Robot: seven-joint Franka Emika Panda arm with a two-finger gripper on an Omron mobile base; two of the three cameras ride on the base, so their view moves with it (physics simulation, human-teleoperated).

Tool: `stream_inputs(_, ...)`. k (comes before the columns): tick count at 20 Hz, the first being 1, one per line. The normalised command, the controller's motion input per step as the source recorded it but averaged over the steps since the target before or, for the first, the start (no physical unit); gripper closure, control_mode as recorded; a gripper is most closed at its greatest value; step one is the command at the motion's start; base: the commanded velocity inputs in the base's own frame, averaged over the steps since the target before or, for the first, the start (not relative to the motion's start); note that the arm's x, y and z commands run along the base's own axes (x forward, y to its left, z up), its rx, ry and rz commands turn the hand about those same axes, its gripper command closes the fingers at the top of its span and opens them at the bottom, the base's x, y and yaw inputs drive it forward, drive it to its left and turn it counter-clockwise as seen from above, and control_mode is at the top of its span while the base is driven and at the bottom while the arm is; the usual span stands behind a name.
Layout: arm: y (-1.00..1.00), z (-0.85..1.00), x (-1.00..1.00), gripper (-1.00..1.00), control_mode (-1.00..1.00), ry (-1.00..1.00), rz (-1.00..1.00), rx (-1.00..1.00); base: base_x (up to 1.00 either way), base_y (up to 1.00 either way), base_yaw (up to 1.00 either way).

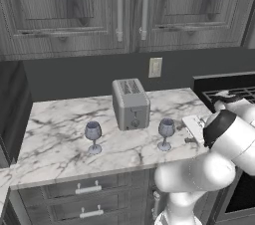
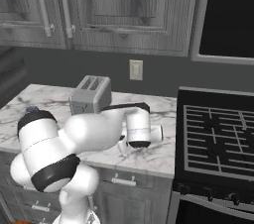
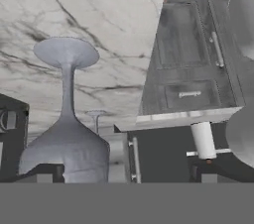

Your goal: Retrieve the wine glasses from the counter and place one next to each plate.

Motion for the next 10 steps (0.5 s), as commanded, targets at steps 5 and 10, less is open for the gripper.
stream_inputs(5,0.00,-0.27,0.32,-1.00,-1.00,0.01,0.00,0.01,0.00,0.00,0.00)
stream_inputs(10,0.01,-0.05,0.02,-1.00,-1.00,0.00,0.00,0.00,0.00,0.00,0.00)
